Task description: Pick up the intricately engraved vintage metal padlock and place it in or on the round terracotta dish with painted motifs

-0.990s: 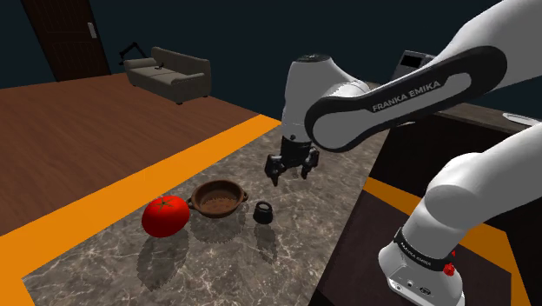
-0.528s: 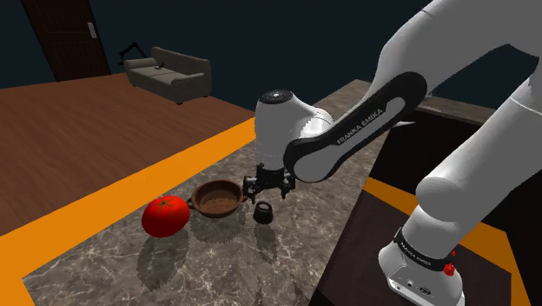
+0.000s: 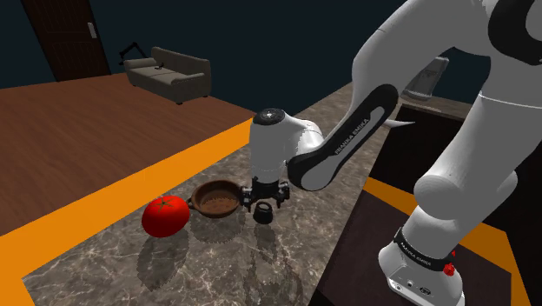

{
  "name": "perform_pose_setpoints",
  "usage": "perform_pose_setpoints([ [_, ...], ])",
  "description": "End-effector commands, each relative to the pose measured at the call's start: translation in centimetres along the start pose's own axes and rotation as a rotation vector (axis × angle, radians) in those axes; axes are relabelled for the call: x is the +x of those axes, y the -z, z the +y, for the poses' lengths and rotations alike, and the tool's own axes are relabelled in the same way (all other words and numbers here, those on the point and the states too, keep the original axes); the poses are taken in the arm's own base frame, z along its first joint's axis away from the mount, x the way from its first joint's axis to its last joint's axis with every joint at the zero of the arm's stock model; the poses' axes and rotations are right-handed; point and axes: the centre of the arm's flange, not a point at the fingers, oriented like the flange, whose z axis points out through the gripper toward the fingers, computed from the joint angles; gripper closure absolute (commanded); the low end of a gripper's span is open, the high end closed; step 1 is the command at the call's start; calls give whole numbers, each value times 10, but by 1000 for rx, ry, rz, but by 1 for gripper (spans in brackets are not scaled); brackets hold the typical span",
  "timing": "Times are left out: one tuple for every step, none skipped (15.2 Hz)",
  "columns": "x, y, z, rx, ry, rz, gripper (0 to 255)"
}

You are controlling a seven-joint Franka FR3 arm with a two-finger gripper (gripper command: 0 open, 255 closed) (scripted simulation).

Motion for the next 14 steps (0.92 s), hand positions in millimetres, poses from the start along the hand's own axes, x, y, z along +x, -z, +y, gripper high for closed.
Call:
perform_pose_setpoints([
  [0, -9, -1, 0, 1, 1, 0],
  [0, -9, -1, 0, 1, 1, 0],
  [0, -9, -1, 0, 1, 1, 0],
  [0, -9, -1, 0, 1, 1, 0],
  [0, -9, -1, 0, 1, 1, 0],
  [0, -9, -1, 0, 1, 1, 0],
  [0, -9, -1, 0, 1, 1, 0],
  [0, -9, -1, 0, 1, 1, 0],
  [0, -9, -1, 0, 1, 1, 255],
  [0, -9, -1, 0, 1, 1, 255],
  [0, -9, -1, 0, 1, 1, 255],
  [0, -9, 0, 0, 1, 1, 255],
  [0, -9, 0, 0, 1, 1, 255],
  [0, -9, 0, 0, 1, 1, 255],
])
